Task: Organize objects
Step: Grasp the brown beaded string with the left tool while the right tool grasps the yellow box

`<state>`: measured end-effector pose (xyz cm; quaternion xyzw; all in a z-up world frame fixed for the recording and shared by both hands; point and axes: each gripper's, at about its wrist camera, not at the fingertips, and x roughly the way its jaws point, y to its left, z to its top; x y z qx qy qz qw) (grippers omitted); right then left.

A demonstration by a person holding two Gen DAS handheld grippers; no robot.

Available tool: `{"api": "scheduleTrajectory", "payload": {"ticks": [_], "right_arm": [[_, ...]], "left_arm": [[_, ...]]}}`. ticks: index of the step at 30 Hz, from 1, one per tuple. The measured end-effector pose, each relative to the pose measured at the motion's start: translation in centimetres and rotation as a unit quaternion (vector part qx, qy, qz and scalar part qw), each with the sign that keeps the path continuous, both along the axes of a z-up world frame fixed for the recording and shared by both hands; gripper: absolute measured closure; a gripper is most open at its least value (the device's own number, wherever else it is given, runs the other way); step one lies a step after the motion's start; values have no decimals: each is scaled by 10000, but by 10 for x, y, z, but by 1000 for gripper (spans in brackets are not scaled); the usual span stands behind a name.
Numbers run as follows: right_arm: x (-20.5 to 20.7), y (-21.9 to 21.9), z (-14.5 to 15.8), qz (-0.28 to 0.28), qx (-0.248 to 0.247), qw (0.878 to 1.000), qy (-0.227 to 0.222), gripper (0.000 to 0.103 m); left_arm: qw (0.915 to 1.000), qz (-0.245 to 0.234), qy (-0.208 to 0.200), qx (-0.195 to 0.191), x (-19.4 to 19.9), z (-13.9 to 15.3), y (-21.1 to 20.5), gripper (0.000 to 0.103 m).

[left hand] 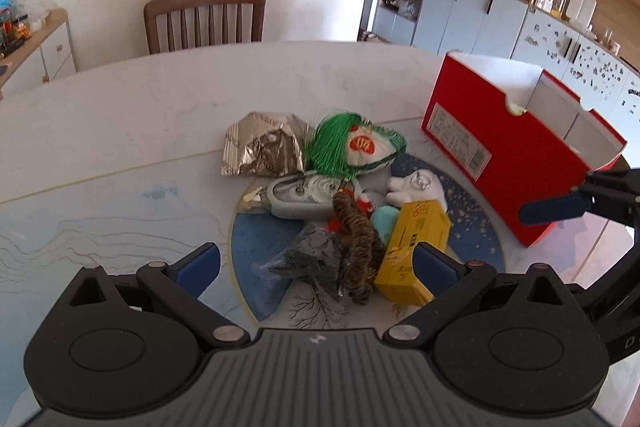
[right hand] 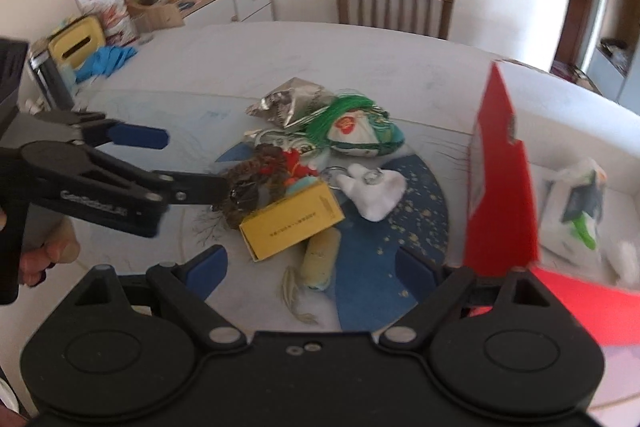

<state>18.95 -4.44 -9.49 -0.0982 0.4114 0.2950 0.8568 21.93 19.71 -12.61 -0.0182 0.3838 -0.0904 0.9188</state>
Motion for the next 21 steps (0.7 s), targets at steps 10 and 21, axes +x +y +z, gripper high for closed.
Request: {"api": "scheduleTrajectory", "payload": {"ticks": [10,21], "right_arm": [[15,19,-14,389,-267,9989,-32,14],[27,32,-24,617,-355,9974,-116,14]], "left_arm": [[9999,-6,-143,-91,0,1,6,5],[9990,-400,-191,11,11,8,-12,46]]}}
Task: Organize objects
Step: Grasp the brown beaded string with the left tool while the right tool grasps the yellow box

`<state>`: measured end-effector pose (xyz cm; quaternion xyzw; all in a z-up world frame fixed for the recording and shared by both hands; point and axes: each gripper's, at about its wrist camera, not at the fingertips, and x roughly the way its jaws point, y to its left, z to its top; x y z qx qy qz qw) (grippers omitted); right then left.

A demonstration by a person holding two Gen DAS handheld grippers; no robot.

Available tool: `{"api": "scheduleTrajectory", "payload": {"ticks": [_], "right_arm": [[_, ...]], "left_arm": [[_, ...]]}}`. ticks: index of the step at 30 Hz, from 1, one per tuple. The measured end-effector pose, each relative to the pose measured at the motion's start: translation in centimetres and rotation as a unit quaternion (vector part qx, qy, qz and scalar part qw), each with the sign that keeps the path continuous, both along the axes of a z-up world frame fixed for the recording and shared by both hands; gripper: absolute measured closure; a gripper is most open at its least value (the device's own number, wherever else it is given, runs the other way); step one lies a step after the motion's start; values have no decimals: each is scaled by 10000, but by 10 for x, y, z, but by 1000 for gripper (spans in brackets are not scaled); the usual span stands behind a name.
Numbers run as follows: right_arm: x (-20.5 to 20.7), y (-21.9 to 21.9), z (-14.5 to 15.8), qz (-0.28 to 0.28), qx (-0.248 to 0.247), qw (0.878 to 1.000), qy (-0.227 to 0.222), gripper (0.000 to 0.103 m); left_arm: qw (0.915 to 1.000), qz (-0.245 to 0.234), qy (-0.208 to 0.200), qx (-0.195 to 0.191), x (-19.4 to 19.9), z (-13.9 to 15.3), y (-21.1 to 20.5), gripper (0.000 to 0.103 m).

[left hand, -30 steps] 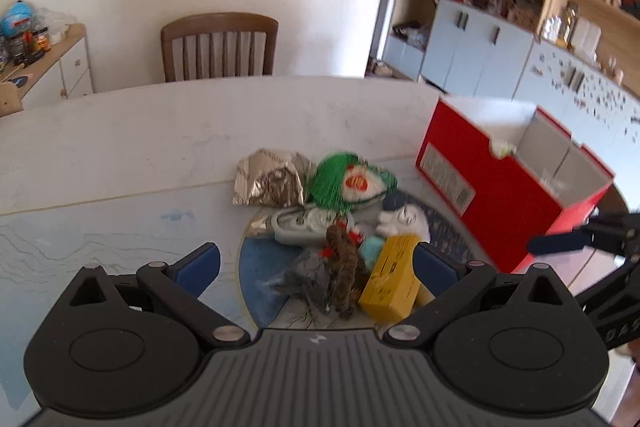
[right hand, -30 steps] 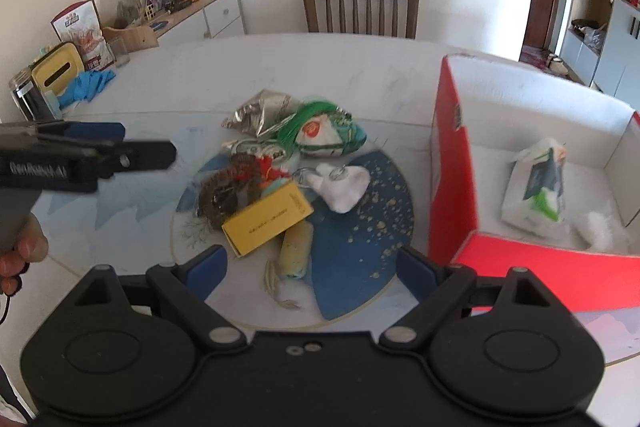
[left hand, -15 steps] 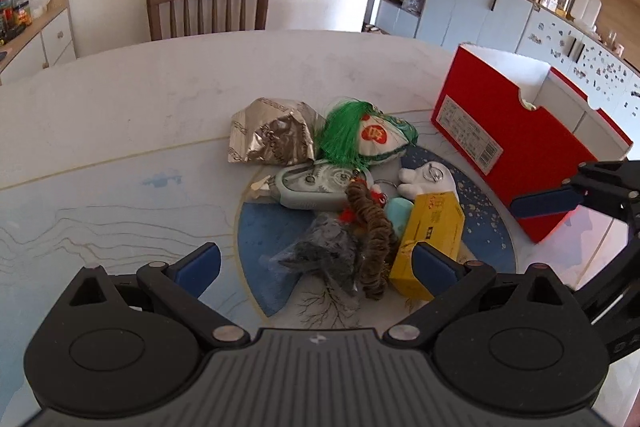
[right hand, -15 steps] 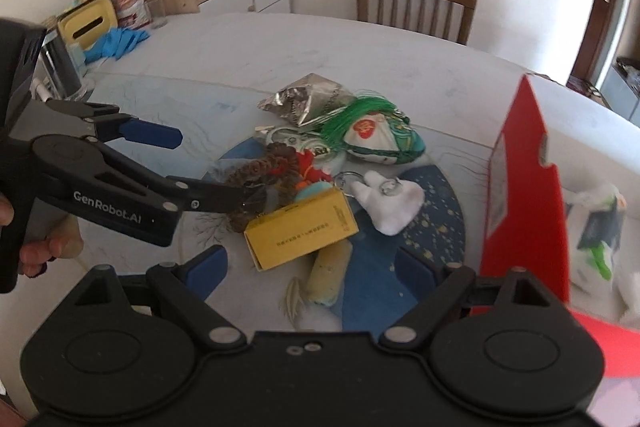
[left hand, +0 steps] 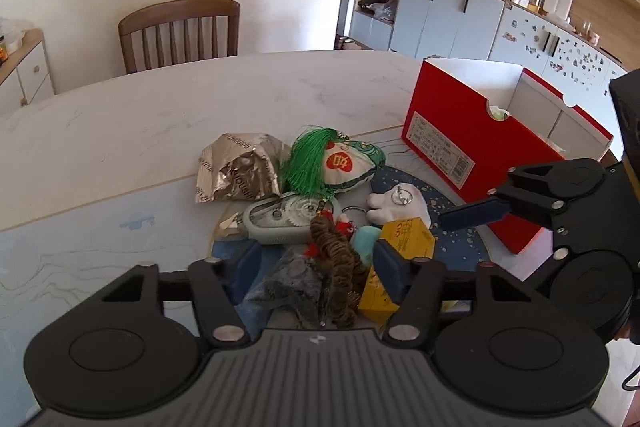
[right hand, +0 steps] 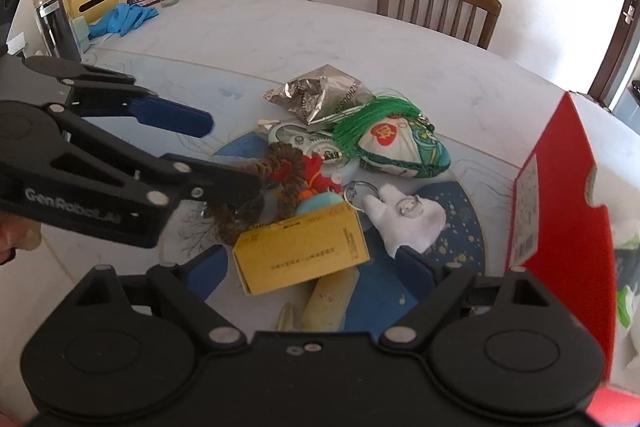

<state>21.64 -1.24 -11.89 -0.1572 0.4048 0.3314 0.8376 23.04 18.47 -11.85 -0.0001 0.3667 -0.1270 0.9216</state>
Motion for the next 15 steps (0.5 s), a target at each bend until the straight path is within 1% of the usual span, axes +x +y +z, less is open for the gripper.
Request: {"api": "scheduleTrajectory", "payload": {"ticks": [4,5,6,8,10,12,13,14,15], "right_arm": [[-1,6,-1,108,-22,9999,-50,14],[-1,8,-1,130,-39,9999,-67,15],[-1,9,-2,145,-59,9998,-86,15],[0,11,-4,154,-82,9998,-95,16],[0,12,-5,163,-85,9998,-100,17],[-1,13,-6,171,-114,9997,-128,19],[-1,13,-6,171,-133,9997,-144,23],[-1,13,-6,169,-152,9996,-151,25],[-1,14,-7,149,-172,9996,-167,28]], "left_arm": [[9998,-142,46,98,4,-1,-9,52],[9997,-167,88,135,6,-2,-11,56],[9996,-178,137,187,8,-4,-13,63],[9992,-204,208,258,9,-6,-17,69],[9992,-209,196,270,9,-7,-18,69],[9991,-241,185,286,9,-6,-20,74],[9990,-244,191,317,9,-6,-21,77],[9989,-240,214,351,10,-6,-22,82],[9987,-232,252,373,10,-7,-22,85]]}}
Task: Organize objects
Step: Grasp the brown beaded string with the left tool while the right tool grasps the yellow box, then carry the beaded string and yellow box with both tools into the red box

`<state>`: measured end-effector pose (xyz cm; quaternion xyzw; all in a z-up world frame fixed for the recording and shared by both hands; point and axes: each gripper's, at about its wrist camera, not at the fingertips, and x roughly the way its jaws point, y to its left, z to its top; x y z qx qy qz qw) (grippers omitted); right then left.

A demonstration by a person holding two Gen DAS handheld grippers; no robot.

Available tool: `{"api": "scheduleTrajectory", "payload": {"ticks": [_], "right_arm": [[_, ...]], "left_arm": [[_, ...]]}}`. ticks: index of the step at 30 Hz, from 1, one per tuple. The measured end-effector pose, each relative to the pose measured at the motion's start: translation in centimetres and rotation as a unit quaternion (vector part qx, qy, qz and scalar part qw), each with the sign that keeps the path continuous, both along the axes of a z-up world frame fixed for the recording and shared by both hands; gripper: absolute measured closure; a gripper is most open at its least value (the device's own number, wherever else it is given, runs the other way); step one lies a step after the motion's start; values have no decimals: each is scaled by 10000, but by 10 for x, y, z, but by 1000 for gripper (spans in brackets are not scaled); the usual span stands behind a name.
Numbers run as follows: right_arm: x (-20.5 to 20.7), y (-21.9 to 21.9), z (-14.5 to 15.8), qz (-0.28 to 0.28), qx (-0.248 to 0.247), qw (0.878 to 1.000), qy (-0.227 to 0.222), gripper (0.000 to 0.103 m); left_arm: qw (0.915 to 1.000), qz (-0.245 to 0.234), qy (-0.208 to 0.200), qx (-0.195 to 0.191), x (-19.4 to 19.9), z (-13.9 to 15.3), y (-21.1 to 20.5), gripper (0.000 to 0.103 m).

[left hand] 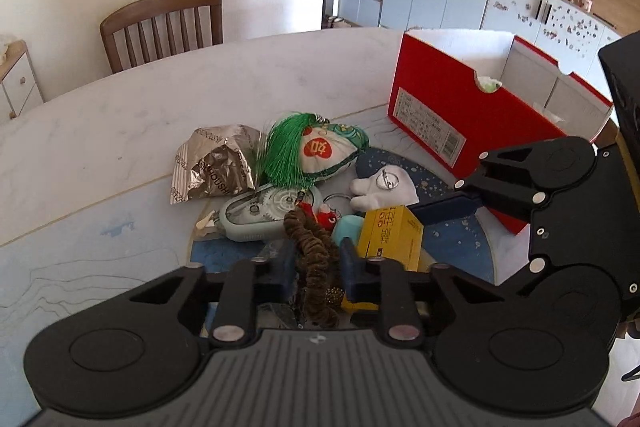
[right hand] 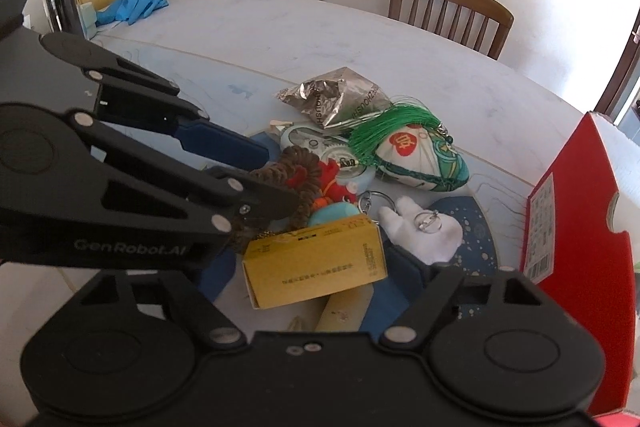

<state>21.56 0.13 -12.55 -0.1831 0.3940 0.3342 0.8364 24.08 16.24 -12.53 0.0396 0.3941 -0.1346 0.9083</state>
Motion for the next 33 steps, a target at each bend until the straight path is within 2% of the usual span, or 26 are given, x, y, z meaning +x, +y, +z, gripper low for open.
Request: {"api": "scheduleTrajectory", "payload": {"ticks": [9,17,24,33], "right_arm": [[-5,-4,7,-95,39,9999,-100,30],[-16,-20,25,-288,232,9993,-110,30],[-19,-45,46,-635,413,9971,83,30],[-19,-86,84,-1020,773,9915,233,30]], "left_arm": [[10000,30,35,-26,-1,6,-4,94],[9996,129,-23,-231,-8,26,-2,95],[9993,132,-14,-350,-19,44,-4,95],[9990,145,-19,-421,-26,75,-17,94]]}}
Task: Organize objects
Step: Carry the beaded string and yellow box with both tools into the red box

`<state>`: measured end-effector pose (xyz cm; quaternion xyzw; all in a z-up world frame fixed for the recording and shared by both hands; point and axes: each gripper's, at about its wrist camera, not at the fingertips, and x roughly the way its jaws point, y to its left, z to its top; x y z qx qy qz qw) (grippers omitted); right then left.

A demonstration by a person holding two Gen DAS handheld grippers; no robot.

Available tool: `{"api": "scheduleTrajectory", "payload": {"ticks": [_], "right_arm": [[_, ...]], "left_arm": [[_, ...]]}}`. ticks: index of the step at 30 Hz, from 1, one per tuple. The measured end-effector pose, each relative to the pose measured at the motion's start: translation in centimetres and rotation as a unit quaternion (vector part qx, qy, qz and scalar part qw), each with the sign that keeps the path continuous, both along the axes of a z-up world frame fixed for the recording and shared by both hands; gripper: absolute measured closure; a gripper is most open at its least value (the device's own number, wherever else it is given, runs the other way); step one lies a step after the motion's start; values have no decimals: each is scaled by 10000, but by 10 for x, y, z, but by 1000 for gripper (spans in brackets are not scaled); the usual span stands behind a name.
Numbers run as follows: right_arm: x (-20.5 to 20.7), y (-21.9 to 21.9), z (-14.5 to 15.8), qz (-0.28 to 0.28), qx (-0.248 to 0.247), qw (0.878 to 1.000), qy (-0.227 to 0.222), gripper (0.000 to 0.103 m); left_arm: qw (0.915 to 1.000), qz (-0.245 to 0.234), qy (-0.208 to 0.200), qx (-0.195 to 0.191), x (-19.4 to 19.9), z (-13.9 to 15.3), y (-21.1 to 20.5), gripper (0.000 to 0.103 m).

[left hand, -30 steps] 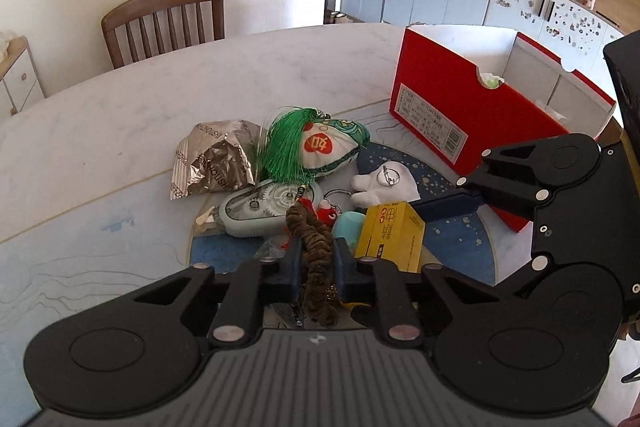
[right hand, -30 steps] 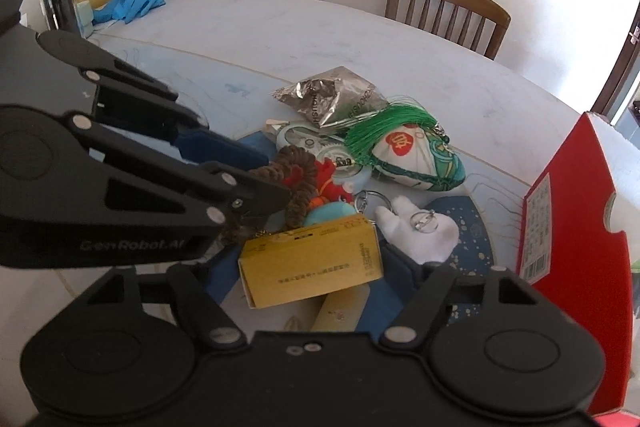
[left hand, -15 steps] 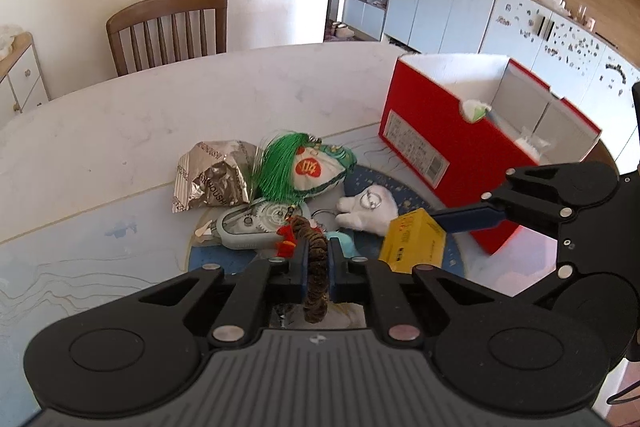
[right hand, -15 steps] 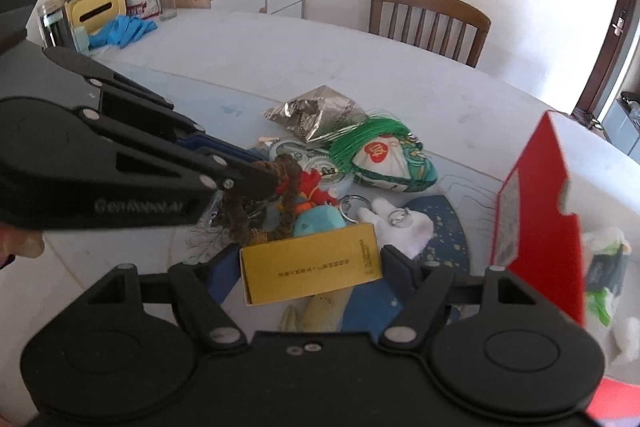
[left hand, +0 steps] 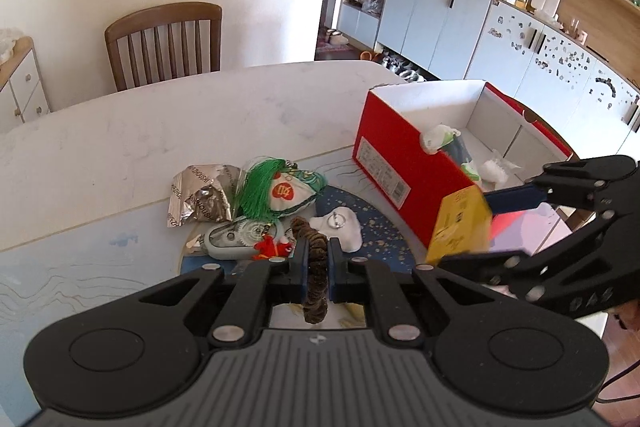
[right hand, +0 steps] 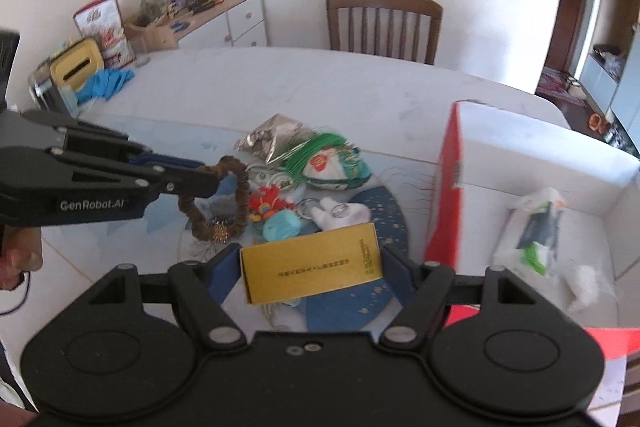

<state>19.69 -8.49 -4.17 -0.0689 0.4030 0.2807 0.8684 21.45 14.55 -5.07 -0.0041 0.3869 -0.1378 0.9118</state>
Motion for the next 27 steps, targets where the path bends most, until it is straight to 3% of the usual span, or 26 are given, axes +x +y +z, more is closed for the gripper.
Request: {"api": "scheduleTrajectory", "payload": {"ticks": [14,27], "right_arm": [[21,-83,35,-471,10,9985,-294,29],[55,-167,31,-831,-119,9960,-294,29]], "left_arm": [[9993,-243,-193,-205,12,34,-63,94],[9985,-442,-57,-302,51,34,-153,94]]}}
